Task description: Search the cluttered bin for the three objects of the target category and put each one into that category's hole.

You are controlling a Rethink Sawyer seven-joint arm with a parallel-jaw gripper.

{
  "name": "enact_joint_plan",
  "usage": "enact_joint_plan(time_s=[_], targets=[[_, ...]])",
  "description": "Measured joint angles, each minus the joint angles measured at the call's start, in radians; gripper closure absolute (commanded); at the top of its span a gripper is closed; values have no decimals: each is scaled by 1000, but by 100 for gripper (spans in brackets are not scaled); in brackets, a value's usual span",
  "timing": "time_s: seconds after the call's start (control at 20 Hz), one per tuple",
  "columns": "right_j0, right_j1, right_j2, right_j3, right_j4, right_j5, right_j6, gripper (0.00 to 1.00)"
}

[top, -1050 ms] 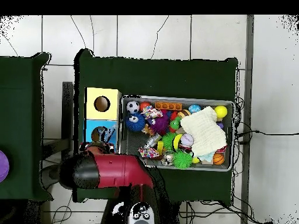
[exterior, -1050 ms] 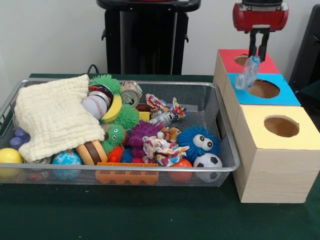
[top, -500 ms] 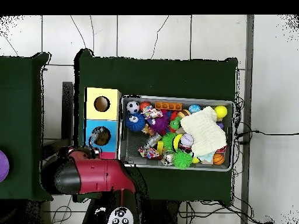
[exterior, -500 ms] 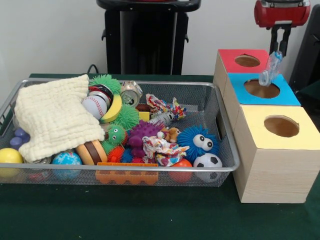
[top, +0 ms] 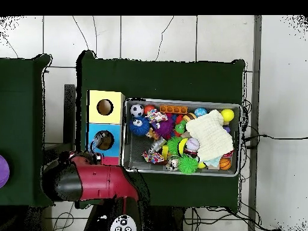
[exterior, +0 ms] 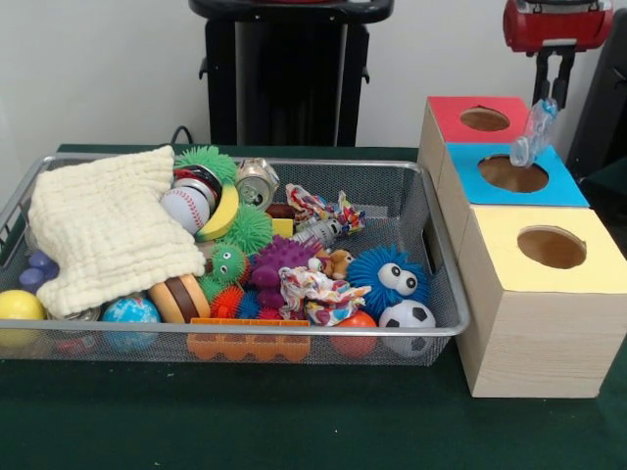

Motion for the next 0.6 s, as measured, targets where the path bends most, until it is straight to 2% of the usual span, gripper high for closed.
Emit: enact_joint_plan(time_s=[0.2,0.25,0.6], targets=[[7,0,-12,2,2,0,0,100],[7,0,-17,4,2,0,0,0],[5,0,-17,16,13,0,0,0]])
